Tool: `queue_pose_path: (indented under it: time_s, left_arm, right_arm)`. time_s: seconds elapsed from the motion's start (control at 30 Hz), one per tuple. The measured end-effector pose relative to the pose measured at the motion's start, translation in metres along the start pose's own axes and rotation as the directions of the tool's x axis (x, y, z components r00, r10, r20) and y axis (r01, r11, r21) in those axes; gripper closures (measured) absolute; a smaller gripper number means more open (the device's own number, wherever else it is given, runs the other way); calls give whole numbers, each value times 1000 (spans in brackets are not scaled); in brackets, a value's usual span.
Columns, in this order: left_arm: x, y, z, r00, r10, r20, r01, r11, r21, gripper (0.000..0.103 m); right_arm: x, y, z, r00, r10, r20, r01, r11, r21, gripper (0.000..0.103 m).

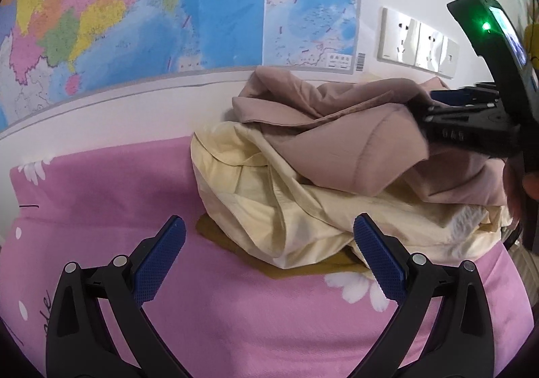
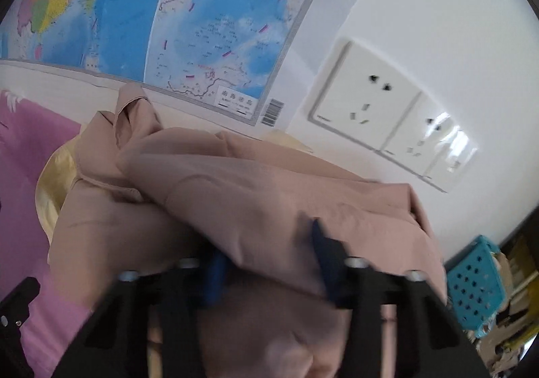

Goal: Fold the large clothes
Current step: 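Grasp the pink jacket on top of the pile with the right tool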

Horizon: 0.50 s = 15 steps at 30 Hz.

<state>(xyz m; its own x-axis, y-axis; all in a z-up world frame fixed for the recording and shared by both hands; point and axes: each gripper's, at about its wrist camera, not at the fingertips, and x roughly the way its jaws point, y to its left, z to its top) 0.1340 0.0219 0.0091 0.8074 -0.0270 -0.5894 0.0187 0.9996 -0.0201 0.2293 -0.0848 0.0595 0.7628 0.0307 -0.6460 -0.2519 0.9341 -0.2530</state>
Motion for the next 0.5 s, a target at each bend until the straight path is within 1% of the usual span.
queue_pose_path:
  time_s: [0.03, 0.13, 0.17, 0.2, 0.23, 0.27, 0.3, 0.33, 0.37, 0.4, 0.43, 0.47, 0.5]
  left_arm:
    - [2, 2, 1, 1000, 1, 0, -1, 1000, 2, 5]
    - [4, 6, 2, 1000, -4, 7, 4, 1000, 8, 5]
    - [4, 7, 4, 1000, -16, 13, 16, 1000, 4, 5]
    - [3, 7, 5, 999, -25, 22, 25, 1000, 3, 5]
    - [3, 6, 6, 999, -36, 33, 36, 999, 4, 5]
    - [2, 5, 7, 998, -42, 39, 42, 999, 6, 5]
    - [2, 4, 8, 998, -49, 44, 49, 999, 9, 5]
    - [2, 3, 8, 997, -64, 47, 64, 998, 11, 5]
    - [3, 2, 9, 996, -83, 42, 82, 997, 9, 5]
    - [5, 2, 9, 994, -103, 31, 103, 995, 4, 5]
    - [7, 3, 9, 992, -121, 22, 121, 993, -3, 5]
    - [8, 4, 10, 990, -141, 10, 141, 990, -19, 5]
    - [9, 5, 10, 987, -160, 5, 160, 987, -30, 8]
  right_arm:
    - [-1, -3, 3, 1000, 17, 1, -17, 1000, 3, 97]
    - [-11, -9, 6, 998, 45, 40, -45, 999, -9, 97]
    - [-11, -8, 7, 998, 52, 33, -51, 998, -21, 97]
    - [-9, -6, 10, 998, 57, 23, -56, 998, -37, 93]
    - [-6, 0, 11, 998, 61, 21, -59, 996, -61, 73]
    - [-4, 3, 12, 999, 50, 17, -49, 996, -74, 60]
    - [1, 10, 14, 1000, 13, 21, -11, 994, -105, 58]
    - [4, 15, 17, 1000, -1, 21, 4, 991, -134, 65]
    - [6, 16, 19, 1000, 18, 16, -16, 991, -133, 77]
    - [8, 14, 21, 999, 45, 4, -44, 992, -117, 99]
    - [8, 11, 23, 999, 40, 3, -39, 994, -99, 99]
    - [2, 6, 26, 998, 49, 32, -46, 996, -79, 99]
    - [-4, 1, 27, 997, 55, 53, -52, 997, -64, 100]
